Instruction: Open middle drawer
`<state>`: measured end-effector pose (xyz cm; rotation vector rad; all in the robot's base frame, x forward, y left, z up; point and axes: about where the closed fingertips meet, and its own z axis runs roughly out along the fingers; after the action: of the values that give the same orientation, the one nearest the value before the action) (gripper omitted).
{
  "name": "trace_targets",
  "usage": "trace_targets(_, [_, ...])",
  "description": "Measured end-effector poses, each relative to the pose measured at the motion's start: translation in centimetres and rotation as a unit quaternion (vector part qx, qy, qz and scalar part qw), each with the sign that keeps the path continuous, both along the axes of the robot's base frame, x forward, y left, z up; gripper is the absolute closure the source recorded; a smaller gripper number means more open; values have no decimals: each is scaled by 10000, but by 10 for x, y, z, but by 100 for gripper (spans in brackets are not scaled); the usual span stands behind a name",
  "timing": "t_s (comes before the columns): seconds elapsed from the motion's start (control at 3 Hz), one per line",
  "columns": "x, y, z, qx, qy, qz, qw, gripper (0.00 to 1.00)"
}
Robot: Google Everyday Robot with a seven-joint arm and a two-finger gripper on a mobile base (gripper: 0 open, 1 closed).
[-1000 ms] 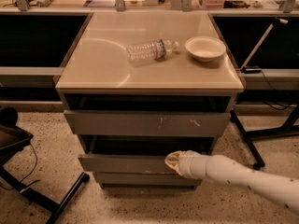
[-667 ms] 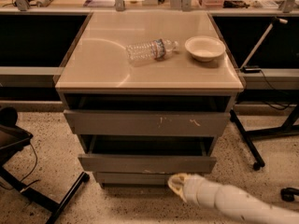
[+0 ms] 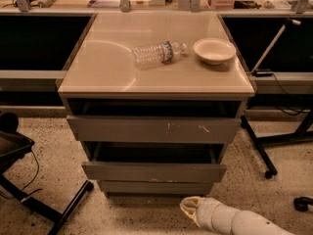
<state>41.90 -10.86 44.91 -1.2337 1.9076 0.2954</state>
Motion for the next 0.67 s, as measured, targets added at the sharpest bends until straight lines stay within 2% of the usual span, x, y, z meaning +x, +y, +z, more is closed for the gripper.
trace_targets(0.67, [0,0,0,0,-2,2,10000,12])
